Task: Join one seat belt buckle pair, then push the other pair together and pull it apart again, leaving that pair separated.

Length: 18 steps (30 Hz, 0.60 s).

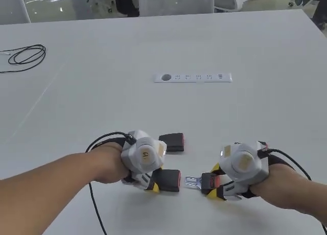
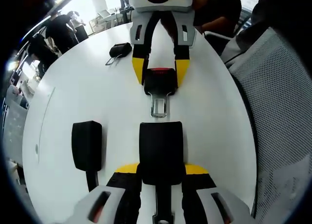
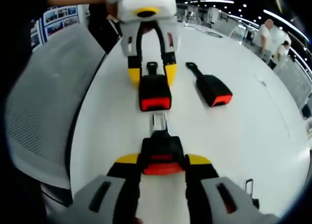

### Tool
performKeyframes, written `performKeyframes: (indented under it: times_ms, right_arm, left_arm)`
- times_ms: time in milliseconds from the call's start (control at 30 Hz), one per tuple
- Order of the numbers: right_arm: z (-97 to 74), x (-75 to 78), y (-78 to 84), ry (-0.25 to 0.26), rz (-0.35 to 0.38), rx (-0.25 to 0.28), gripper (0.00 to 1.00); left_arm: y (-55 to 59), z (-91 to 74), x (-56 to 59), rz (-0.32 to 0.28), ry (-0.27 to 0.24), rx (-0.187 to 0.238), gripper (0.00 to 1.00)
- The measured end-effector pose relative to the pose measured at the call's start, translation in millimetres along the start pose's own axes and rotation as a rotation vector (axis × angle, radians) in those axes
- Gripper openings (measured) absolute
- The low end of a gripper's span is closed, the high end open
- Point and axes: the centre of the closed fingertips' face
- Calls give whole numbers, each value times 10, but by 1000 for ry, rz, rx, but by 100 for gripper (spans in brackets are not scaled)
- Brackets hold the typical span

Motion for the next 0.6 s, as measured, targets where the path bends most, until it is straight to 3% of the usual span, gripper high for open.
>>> performKeyframes:
  times_ms: [600]
  right_arm:
    - [119, -53, -185, 11, -33, 0, 35]
  left_arm:
    - [-12, 0, -10, -9, -6, -7, 32]
Point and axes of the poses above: the centre of the closed fingertips' face, and the gripper's own axes: z roughly forward along the fingers, x roughly to its right, y roughly out of its underside, and after that the axes turned 7 degrees about y, right-handed
